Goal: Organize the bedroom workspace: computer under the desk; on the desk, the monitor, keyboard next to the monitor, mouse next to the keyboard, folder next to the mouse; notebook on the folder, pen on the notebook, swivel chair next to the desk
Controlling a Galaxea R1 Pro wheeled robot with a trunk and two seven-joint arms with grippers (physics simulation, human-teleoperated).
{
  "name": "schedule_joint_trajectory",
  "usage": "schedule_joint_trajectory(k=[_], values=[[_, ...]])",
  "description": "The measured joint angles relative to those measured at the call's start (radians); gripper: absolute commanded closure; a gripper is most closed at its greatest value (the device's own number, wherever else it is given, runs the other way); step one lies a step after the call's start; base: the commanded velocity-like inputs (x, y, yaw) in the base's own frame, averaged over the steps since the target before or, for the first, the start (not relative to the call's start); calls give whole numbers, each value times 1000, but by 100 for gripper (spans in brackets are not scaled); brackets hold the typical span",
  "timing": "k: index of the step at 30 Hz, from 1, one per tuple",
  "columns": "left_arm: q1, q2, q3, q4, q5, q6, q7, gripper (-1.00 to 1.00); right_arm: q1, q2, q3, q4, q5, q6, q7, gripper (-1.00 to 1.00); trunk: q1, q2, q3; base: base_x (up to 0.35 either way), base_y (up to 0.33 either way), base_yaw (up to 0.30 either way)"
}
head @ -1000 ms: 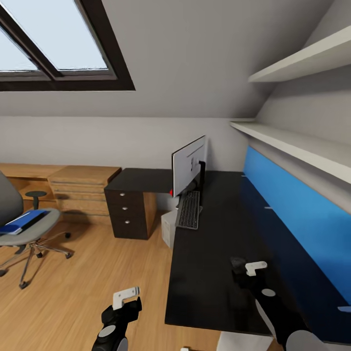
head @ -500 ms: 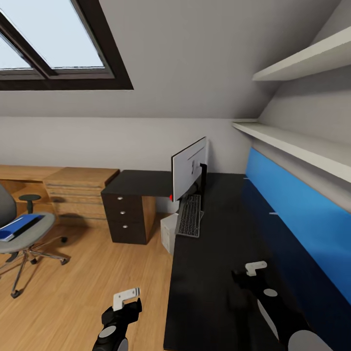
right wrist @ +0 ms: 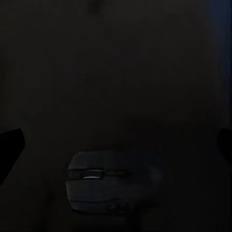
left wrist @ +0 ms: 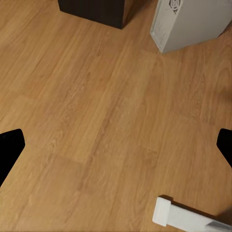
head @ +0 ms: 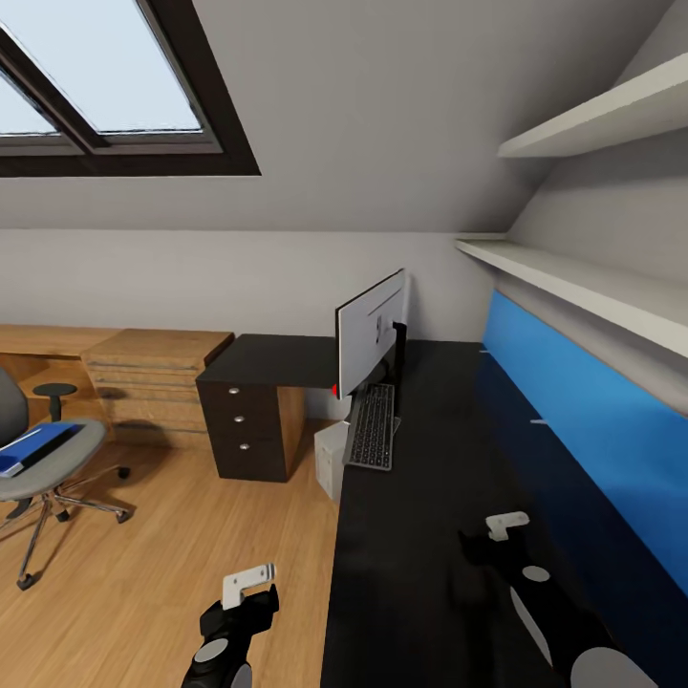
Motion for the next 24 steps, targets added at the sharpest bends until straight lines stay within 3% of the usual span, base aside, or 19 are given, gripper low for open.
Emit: schedule_joint_trajectory(k=[15,24], values=[[0,0,-12,-5,0,0,-1,-100,-5,-26,-12,74,-1,-52,62,-100,0,0,0,0,0,0],[0,0,-17,-12,0,0,0,-100,-6,-26,-13,83,-2,-50,64,-100,0,0,0,79,0,0]])
